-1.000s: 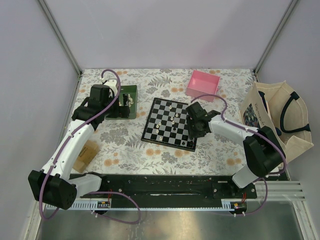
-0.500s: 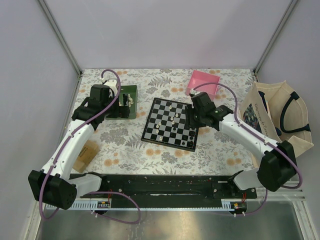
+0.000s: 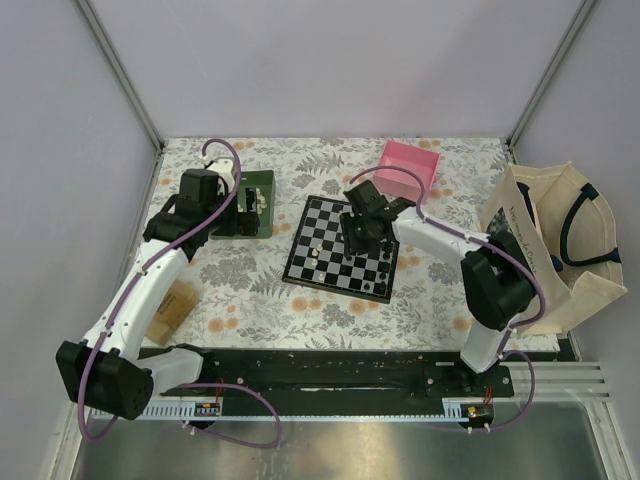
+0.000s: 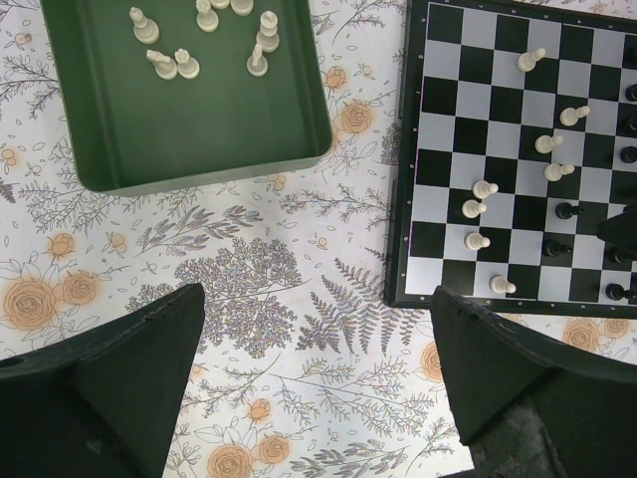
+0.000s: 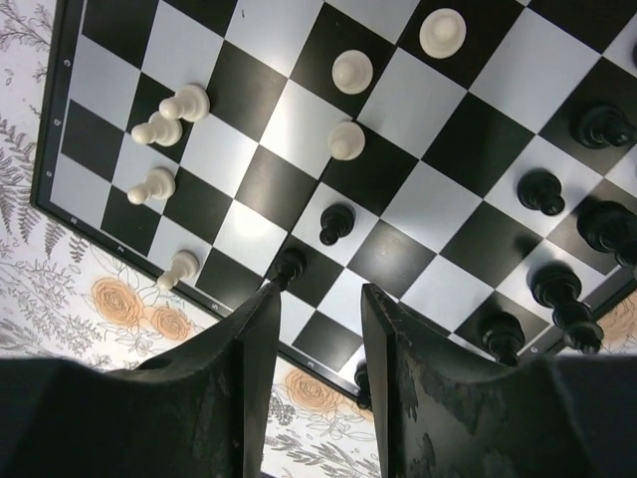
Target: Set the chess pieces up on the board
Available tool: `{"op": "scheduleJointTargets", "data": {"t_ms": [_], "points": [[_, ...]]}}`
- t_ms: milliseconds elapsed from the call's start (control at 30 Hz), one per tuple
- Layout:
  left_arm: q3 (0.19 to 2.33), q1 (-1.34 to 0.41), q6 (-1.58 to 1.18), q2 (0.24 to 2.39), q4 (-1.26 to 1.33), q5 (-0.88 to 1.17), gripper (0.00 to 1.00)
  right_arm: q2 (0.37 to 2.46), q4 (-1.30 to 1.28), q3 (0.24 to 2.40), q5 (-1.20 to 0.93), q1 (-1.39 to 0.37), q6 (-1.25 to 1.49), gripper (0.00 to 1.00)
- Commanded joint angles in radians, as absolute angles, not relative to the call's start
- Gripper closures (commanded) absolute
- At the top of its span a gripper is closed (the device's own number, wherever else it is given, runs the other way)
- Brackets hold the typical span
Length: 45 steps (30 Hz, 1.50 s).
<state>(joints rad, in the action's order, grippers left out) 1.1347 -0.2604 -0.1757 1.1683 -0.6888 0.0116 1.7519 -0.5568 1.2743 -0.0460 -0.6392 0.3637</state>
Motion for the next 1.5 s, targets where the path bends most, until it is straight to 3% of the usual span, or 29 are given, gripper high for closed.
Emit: {"op": "scheduleJointTargets", "data": {"t_ms": [0, 767, 1033, 1200, 1267, 1467], "points": [[1.158, -0.262, -0.17, 1.146, -0.67, 0.005, 0.01, 1.802, -0.545, 1.353, -0.035, -0.657, 0.379, 0.54], [1.149, -0.262, -0.163, 1.138, -0.669, -0.02, 0.01, 1.907, -0.56, 1.402, 0.055, -0.661, 0.368, 0.68], [1.15, -0.262, -0.164, 1.141, -0.67, -0.017, 0.01, 1.907, -0.564, 1.404, 0.046, -0.66, 0.356, 0.83], [1.149, -0.262, -0.164, 1.143, -0.67, -0.015, 0.01, 1.907, -0.566, 1.402, 0.031, -0.66, 0.356, 0.78], [1.149, -0.262, -0.164, 1.143, -0.669, -0.015, 0.01, 1.907, -0.565, 1.399, 0.023, -0.661, 0.356, 0.7], [1.149, -0.261, -0.164, 1.143, -0.67, -0.015, 0.01, 1.908, -0.566, 1.394, 0.011, -0.66, 0.351, 0.69]]}}
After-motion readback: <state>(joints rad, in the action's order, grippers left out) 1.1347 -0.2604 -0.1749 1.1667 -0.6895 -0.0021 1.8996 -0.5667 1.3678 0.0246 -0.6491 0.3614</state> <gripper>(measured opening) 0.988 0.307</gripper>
